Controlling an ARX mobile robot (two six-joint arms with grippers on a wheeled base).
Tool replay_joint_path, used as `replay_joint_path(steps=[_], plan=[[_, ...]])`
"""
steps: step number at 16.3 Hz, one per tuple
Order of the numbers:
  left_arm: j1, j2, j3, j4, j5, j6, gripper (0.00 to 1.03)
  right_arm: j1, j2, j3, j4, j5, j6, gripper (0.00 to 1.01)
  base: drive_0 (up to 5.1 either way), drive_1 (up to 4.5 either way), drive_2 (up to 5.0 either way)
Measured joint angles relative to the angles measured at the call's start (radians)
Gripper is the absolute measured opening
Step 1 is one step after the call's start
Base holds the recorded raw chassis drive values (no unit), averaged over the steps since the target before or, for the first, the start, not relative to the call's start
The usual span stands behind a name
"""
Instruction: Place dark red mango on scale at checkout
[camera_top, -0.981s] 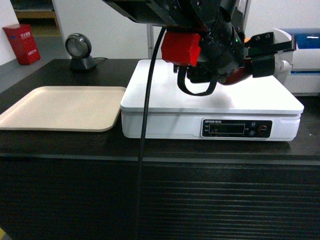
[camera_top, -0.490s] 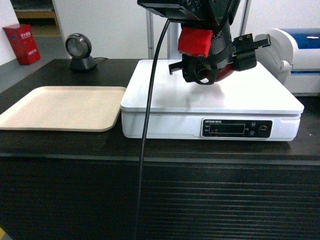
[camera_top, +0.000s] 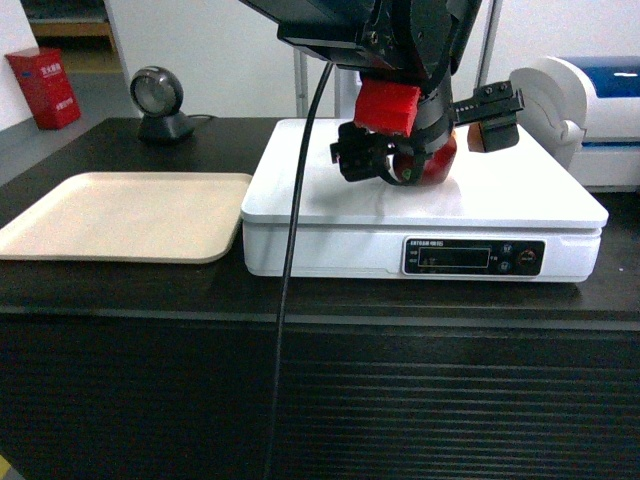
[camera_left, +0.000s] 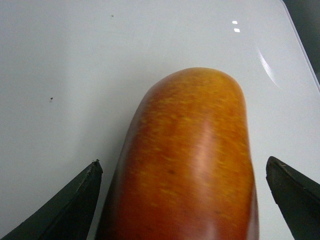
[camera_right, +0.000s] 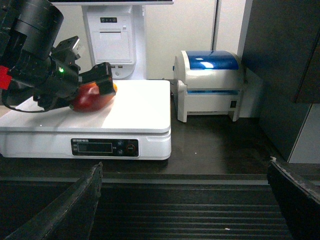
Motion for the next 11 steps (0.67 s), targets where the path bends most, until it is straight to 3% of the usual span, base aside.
replay_joint_path(steps=[2, 4, 7, 9, 11], plan=[[-0.002, -0.047, -0.063, 0.082, -0.011, 0.04, 0.98, 0.0, 0.0, 0.0, 0.0, 0.0, 0.0, 0.98, 0.0, 0.0, 0.0], [-0.003, -0.143, -0.156, 0.265, -0.04, 0.126, 0.98, 0.0, 0.0, 0.0, 0.0, 0.0, 0.0, 0.98, 0.0, 0.0, 0.0], [-0.006, -0.41, -0.361, 0.608, 0.006, 0.301, 0.98, 0.0, 0.0, 0.0, 0.0, 0.0, 0.0, 0.98, 0.0, 0.0, 0.0], [0.001, -0.598, -0.542, 0.763, 0.05, 0.414, 0.98, 0.0, 0.0, 0.0, 0.0, 0.0, 0.0, 0.98, 0.0, 0.0, 0.0], [0.038, -0.767, -0.729, 0.827, 0.095, 0.433, 0.98, 0.0, 0.0, 0.0, 0.0, 0.0, 0.0, 0.98, 0.0, 0.0, 0.0]])
